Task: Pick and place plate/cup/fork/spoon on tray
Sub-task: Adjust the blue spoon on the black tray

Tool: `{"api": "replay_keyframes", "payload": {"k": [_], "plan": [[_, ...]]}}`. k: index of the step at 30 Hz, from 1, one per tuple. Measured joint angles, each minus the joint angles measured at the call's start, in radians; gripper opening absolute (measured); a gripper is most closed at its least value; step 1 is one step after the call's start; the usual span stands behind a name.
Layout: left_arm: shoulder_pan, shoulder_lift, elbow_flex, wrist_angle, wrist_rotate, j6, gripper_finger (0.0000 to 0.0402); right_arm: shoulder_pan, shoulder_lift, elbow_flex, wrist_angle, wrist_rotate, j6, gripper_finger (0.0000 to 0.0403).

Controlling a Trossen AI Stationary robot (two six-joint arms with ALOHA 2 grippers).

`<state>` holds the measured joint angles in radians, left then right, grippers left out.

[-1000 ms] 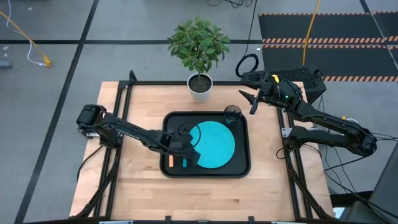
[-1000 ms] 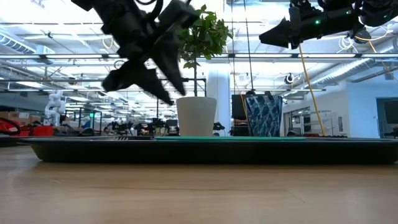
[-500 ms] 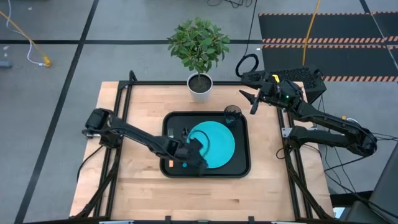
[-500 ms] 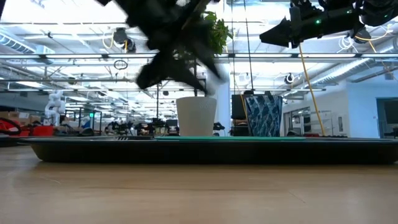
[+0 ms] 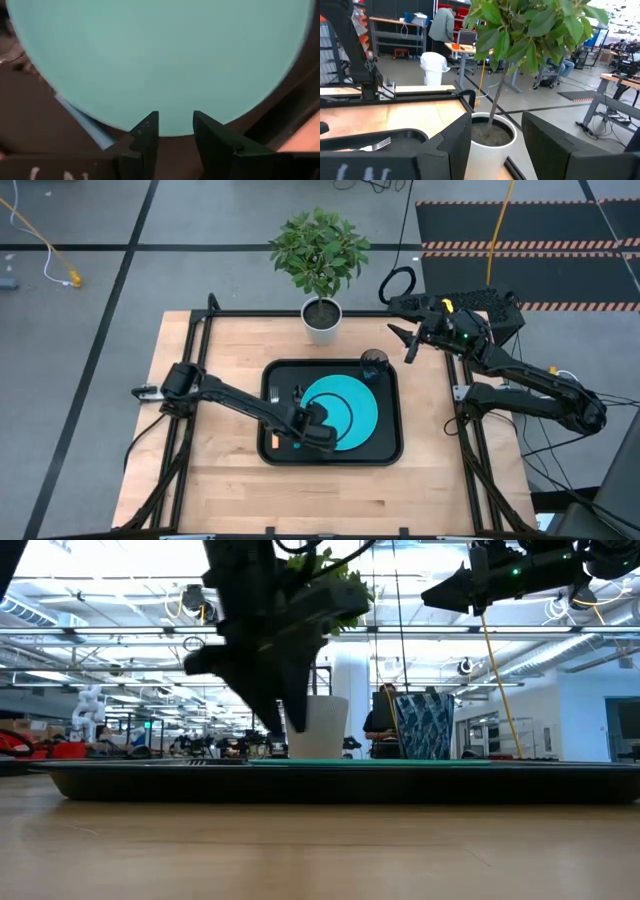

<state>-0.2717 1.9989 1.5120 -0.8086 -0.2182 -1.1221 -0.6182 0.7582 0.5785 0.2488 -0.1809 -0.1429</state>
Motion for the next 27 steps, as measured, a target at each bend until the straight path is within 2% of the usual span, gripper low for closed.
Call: {"api": "replay_keyframes", "payload": {"k": [4, 11, 16, 22, 27], "plan": [[0.006, 0.018, 0.002, -0.013, 0.0, -0.01, 0.0124, -0.002, 0.001, 0.0, -0.001, 0.0, 0.0, 0.0169], [0.002, 0.014, 0.0, -0.127, 0.005, 0.07, 0.0124, -0.002, 0.001, 0.0, -0.005, 0.0, -0.001, 0.0169], [-0.014, 0.003, 0.0, -0.133, 0.003, 0.108, 0.0124, -0.002, 0.001, 0.0, -0.007, 0.0, -0.001, 0.0169], [-0.013, 0.014, 0.0, -0.251, -0.028, 0.008, 0.0124, -0.002, 0.001, 0.0, -0.019, 0.0, 0.0, 0.0169], [-0.004, 0.013, 0.0, -0.248, -0.049, -0.043, 0.0124, -0.002, 0.001, 0.0, -0.022, 0.001, 0.0, 0.0169]]}}
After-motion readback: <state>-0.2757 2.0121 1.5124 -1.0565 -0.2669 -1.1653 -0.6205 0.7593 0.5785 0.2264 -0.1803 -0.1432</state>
